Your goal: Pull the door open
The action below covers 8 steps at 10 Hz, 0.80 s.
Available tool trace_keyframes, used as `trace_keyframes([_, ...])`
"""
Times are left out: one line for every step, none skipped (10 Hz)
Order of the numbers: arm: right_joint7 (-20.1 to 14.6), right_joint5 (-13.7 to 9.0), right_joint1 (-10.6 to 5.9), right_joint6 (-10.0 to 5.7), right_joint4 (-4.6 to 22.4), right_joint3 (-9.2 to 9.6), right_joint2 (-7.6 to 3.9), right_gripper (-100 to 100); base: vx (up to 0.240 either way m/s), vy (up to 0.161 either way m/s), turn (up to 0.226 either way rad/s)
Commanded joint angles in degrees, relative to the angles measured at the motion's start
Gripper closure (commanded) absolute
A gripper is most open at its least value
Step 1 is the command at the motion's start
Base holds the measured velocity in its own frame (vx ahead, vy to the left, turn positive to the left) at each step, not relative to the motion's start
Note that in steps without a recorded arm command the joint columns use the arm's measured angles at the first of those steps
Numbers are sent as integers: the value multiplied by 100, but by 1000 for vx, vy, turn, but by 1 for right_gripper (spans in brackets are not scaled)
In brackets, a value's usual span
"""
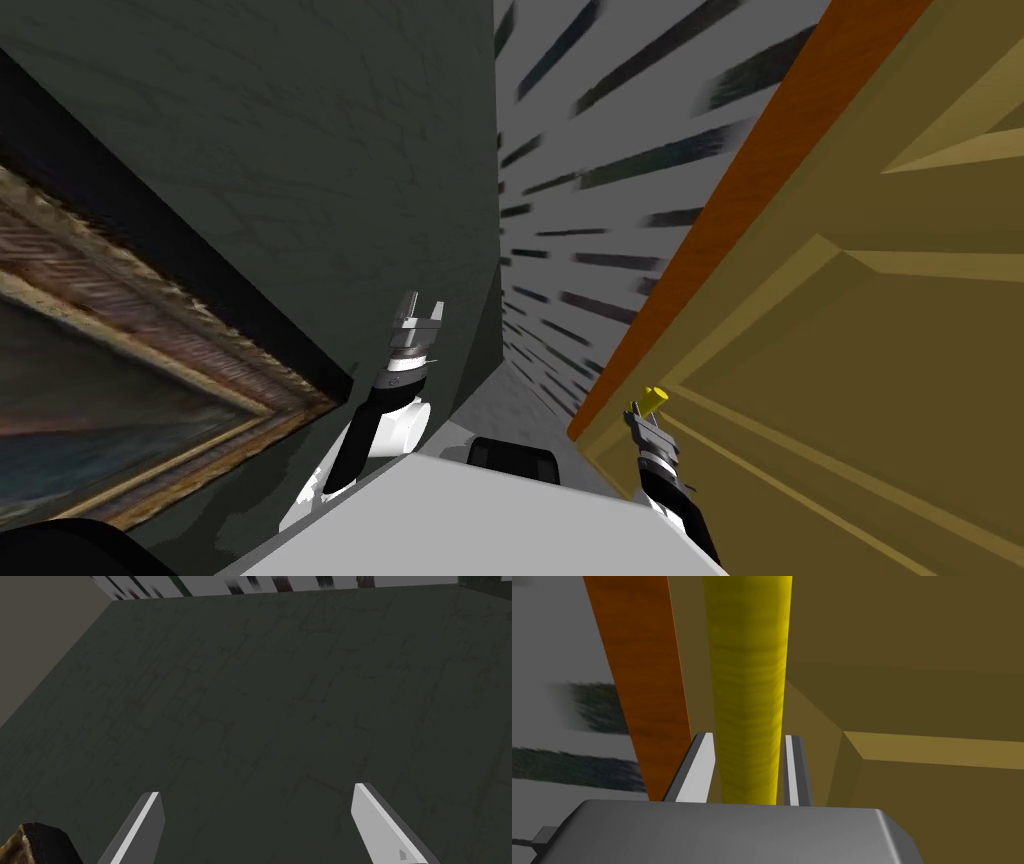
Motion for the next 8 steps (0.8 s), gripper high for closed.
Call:
trace_keyframes([-87, 86, 55, -4, -29, 164, -14, 100, -275, 24, 69])
trace_keyframes([-142, 141, 80, -5, -79, 262, -44, 100, -282, 11, 79])
trace_keyframes([-190, 188, 102, -5, -121, 347, -69, 100, -286, 3, 91])
trace_keyframes([-223, 221, 118, -5, -152, 406, -87, 100, -253, -2, 65])
trace_keyframes([-194, 196, 90, 0, -125, 362, -73, 100, -106, 6, 30])
trace_keyframes([-255, 266, 135, -5, -178, 497, -106, 100, -161, -8, 65])
trace_keyframes([-288, 299, 157, -20, -207, 558, -131, 100, -223, -3, 69])
trace_keyframes([-344, 355, 193, -44, -256, 660, -175, 100, -267, 0, 53])
